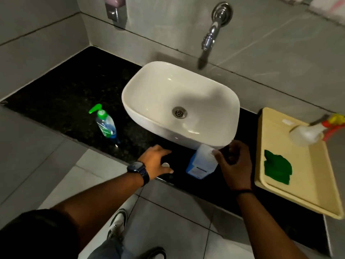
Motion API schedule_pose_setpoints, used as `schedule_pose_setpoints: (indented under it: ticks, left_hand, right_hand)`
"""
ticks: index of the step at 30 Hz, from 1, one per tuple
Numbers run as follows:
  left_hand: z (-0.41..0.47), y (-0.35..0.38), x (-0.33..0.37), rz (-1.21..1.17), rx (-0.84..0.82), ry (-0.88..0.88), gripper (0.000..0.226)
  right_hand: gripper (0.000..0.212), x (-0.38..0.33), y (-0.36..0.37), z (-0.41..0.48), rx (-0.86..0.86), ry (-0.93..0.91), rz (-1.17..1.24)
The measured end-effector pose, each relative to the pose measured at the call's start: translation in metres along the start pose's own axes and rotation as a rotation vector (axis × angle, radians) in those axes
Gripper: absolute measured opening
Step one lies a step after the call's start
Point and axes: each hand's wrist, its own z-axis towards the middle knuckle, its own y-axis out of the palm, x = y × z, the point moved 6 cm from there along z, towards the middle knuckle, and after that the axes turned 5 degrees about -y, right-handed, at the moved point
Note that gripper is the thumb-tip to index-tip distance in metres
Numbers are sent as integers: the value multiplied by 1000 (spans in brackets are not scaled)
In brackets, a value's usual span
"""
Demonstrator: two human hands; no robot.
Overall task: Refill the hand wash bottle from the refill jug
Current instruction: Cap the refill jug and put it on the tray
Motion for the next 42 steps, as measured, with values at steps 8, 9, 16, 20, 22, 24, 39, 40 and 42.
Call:
schedule_pose_setpoints:
  ticks: [8, 9, 16, 20, 22, 24, 39, 40, 42]
  left_hand:
    - [18, 56, -22, 209, -125, -74, 44]
    - [19, 57, -23, 200, -106, -66, 41]
    - [14, 6, 13, -247, 114, -18, 30]
    - [13, -65, 58, -471, 308, 65, 23]
    - [14, -104, 86, -508, 388, 122, 23]
    - [14, -138, 118, -504, 425, 217, 24]
    - [8, -212, 237, -325, 185, 562, 43]
    - [9, -213, 239, -337, 143, 560, 44]
    - [8, -210, 241, -381, 27, 549, 48]
  right_hand:
    - [81, 46, 37, -26, -427, 63, 36]
    - [78, 49, 40, -25, -420, 83, 29]
    - [70, 32, 47, -22, -346, 95, -23]
    - [67, -5, 39, -9, -310, 56, -64]
    - [65, -30, 32, 4, -286, 10, -86]
    - [69, -55, 26, 17, -269, -23, -93]
    - [79, -150, -35, 46, -122, -200, -211]
    - [79, -150, -38, 46, -118, -199, -224]
    - [77, -149, -43, 45, -111, -189, -229]
